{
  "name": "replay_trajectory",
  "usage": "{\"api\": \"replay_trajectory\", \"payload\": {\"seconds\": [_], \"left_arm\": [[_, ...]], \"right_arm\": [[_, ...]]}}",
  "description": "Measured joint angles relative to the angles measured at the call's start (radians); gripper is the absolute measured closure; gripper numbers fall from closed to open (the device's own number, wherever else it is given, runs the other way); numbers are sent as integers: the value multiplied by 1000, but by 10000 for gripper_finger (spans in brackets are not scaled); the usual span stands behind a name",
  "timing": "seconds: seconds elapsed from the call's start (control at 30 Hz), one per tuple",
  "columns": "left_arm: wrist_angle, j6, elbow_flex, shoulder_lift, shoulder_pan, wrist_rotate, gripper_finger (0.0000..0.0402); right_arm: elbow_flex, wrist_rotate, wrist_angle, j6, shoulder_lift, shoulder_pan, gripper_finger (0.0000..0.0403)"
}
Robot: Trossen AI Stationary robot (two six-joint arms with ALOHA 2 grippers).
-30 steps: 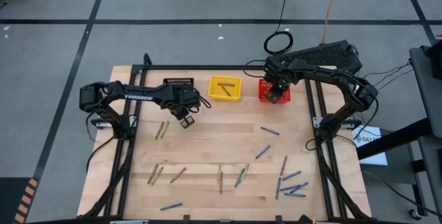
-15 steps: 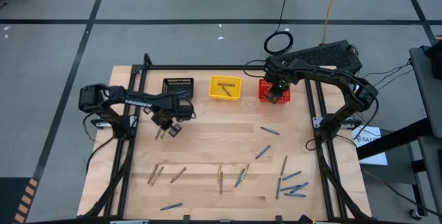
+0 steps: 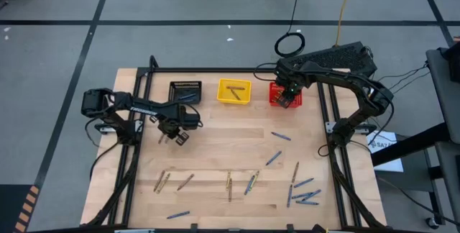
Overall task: Sort crayons
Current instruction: Put the green crayon into the red bin
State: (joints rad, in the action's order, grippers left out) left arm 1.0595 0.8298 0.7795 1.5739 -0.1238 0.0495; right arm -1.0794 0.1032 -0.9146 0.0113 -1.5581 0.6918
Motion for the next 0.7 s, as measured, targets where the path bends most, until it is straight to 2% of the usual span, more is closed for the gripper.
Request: {"api": "replay_trajectory", "payload": {"seconds": [0.27,0.7], "left_arm": [[-11,-6,0,0,0,0,324],[-132,-60,-29,-4,0,-24,324]], "right_arm": [[0,0,0,0,0,0,293],[0,0,0,0,0,0,293]]}}
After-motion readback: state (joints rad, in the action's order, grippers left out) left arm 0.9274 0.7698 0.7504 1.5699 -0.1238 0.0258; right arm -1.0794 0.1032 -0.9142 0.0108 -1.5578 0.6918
